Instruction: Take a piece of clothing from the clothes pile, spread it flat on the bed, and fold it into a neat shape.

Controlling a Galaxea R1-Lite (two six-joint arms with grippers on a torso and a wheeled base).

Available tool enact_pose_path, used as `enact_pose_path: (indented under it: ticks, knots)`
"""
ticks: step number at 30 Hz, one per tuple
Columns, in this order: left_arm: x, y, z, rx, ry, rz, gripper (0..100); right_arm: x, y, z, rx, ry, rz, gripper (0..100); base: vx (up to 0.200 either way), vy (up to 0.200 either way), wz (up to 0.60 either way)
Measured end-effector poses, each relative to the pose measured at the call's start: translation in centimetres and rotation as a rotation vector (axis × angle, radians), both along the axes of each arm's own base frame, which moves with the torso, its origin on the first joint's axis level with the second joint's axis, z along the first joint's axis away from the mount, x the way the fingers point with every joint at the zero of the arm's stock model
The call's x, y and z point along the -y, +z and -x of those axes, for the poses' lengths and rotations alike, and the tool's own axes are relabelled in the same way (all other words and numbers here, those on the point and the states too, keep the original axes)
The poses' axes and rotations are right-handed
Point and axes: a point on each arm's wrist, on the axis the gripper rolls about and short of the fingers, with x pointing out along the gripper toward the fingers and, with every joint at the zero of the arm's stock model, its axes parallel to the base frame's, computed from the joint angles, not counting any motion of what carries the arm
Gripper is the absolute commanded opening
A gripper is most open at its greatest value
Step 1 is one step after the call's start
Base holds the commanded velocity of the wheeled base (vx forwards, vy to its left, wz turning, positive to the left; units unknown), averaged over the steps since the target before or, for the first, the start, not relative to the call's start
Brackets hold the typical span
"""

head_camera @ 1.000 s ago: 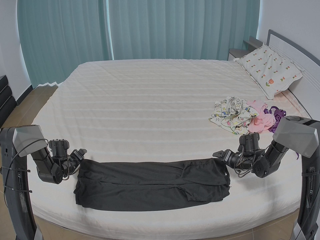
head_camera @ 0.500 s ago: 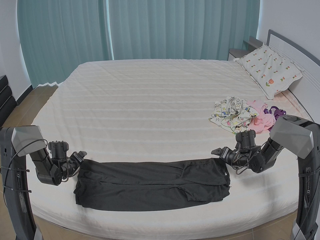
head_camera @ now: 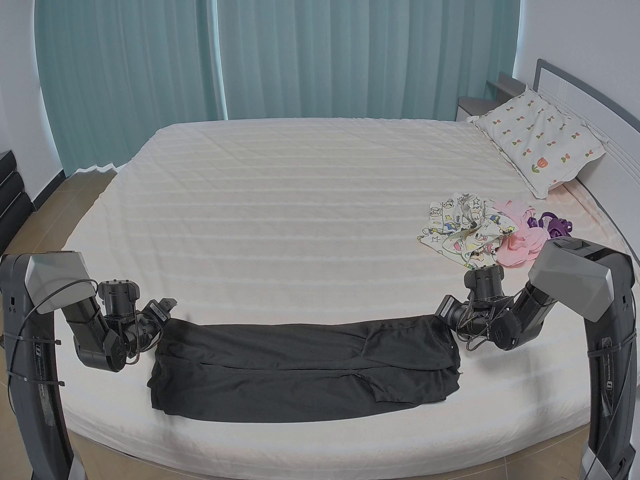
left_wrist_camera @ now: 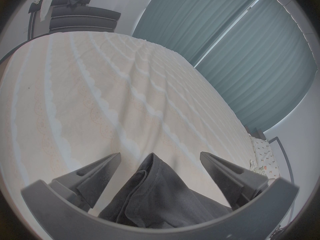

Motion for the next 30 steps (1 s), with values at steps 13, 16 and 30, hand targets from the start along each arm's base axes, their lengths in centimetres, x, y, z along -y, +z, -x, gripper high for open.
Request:
enact_pose_path:
  ticks: [13, 16, 30]
  knots:
    - [0.7, -0.2, -0.1, -0.001, -0.021, -0.008, 100, 1.1, 1.0, 0.2, 0.011, -0.076, -0.077, 0, 0.0, 0.0, 0.0]
    - [1.0, -0.2, -0.1, -0.002, -0.037, -0.018, 0, 1.2, 1.0, 0.3, 0.017, -0.076, -0.079, 0, 0.0, 0.0, 0.0]
    - [0.8, -0.8, -0.1, -0.001, -0.026, -0.094, 0, 1.2, 1.0, 0.5, 0.012, -0.081, -0.085, 0, 0.0, 0.0, 0.0]
